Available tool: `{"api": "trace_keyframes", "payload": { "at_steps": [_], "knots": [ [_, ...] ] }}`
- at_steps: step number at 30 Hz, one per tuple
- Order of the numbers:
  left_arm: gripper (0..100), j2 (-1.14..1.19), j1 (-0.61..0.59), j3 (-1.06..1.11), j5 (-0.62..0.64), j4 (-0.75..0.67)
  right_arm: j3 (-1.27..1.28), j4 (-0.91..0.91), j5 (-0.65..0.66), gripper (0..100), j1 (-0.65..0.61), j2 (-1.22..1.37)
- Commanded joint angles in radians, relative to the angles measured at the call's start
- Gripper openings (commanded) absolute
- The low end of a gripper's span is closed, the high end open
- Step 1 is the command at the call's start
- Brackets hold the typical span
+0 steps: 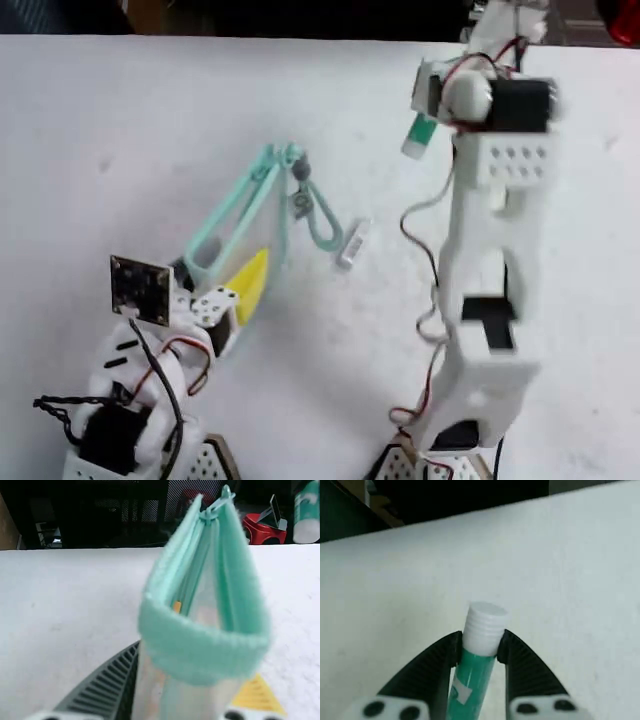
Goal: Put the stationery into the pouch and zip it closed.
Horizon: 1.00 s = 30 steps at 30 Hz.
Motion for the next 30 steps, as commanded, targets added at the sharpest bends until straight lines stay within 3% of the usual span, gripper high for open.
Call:
{"api": "trace_keyframes", "payload": {
  "at_steps": [1,13,23,30],
  "knots": [
    [23,-0.001,0.016,-0.006,0.017,0.006,0.084,0.024,0.058,1.6,-0.067,-0.265],
    [23,-0.001,0.018,-0.006,0.015,0.008,0.273,-0.002,0.219,1.6,-0.421,-0.789],
    [23,-0.001,0.022,-0.006,-0.028,0.009,0.275,-0.076,0.238,1.6,-0.46,-0.857],
    [23,-0.001,0.022,-0.006,-0.031,0.009,0.377,-0.14,0.241,1.6,-0.705,-0.857]
  ]
}}
